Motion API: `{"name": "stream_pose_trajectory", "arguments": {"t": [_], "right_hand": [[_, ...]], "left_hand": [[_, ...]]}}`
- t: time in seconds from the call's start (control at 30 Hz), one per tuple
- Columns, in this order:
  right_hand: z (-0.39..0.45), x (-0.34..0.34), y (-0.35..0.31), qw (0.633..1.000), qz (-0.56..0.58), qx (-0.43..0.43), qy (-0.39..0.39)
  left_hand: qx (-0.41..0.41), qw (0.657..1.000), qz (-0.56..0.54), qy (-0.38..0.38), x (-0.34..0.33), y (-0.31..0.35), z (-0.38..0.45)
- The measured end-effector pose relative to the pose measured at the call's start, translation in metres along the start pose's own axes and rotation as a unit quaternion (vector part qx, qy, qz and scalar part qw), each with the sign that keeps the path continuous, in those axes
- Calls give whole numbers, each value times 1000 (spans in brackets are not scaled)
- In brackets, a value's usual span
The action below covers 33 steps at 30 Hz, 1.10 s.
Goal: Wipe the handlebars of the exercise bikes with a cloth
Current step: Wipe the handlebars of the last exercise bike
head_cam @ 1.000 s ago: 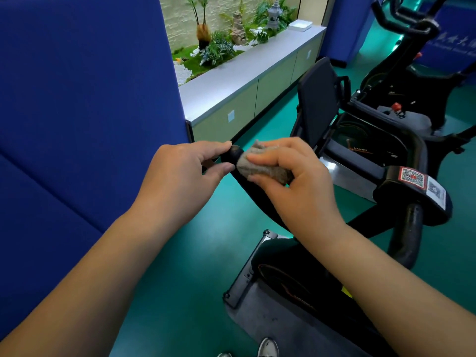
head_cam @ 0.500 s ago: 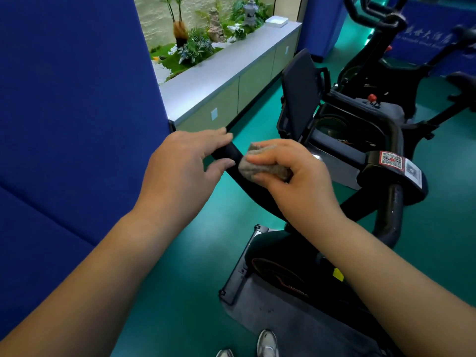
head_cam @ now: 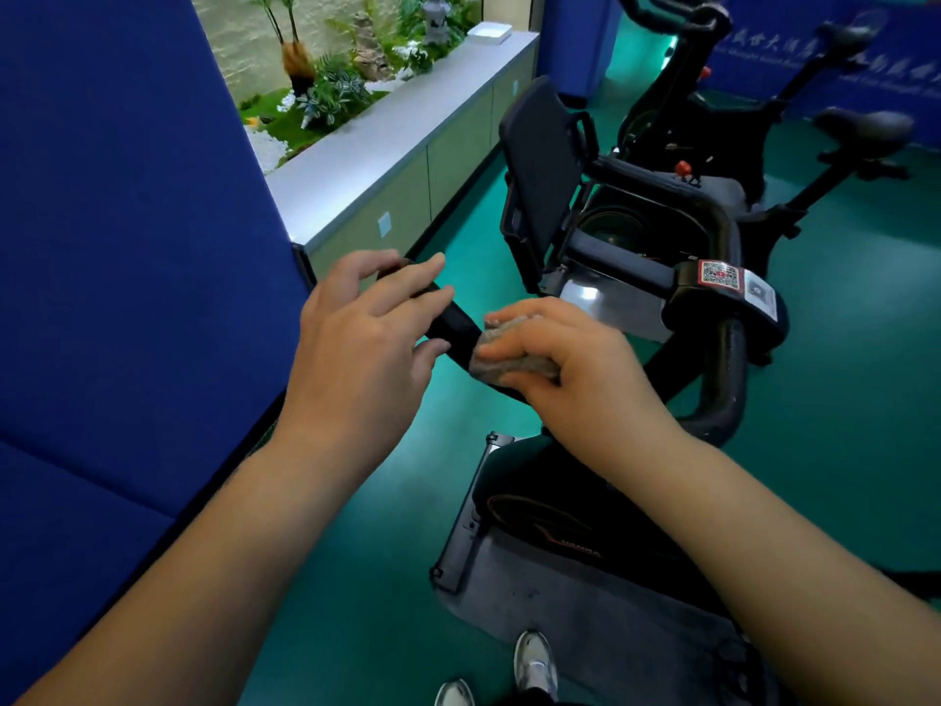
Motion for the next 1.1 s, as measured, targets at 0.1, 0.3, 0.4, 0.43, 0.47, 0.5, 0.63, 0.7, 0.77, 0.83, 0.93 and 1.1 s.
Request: {"name": "stream_pose_trajectory", "arguments": {"t": [0.1, 0.3, 0.4, 0.43, 0.47, 0.5, 0.63, 0.7, 0.77, 0.83, 0.93, 1.1], "right_hand": [[-8, 4, 5, 999, 31, -25, -19], [-44, 41, 27, 995, -17, -96, -16], [-35, 32, 17, 995, -51, -81, 22], [-27, 24, 12, 996, -53, -68, 32], [-19, 16, 8, 997, -49, -54, 40], [-13, 8, 5, 997, -42, -48, 44], [-15, 4, -2, 999, -1, -37, 15], [-30, 13, -6, 1000, -29, -9, -9], [-46, 26, 2, 997, -73, -16, -19], [-57, 35, 14, 995, -76, -56, -10], [-52, 31, 16, 994, -69, -80, 24], [-30, 19, 12, 997, -33, -64, 30]], "left_hand": [[-4, 1000, 8, -1, -4, 3, -6], [-8, 1000, 0, 15, -6, 6, -11], [-15, 1000, -9, 14, -9, 8, -14], [-18, 1000, -9, 12, -9, 9, -15], [-20, 1000, -9, 9, -10, 8, -15], [-20, 1000, -8, 6, -10, 8, -15], [-20, 1000, -10, 5, -9, 9, -16], [-23, 1000, -18, 8, -9, 11, -17], [-34, 999, -22, 2, -12, 15, -19], [-45, 999, -19, -9, -17, 19, -21], [-42, 999, -7, -33, -24, 24, -26], [-29, 998, 4, -64, -32, 36, -30]]}}
Point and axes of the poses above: each hand's wrist, its own z-axis towards the middle knuckle, its own x-axis out of the back of the hand, y = z × x, the point moved 8 cm from there along z, towards the middle knuckle, and after that the axes turned 8 degrees about -y, right-handed, at the moved point
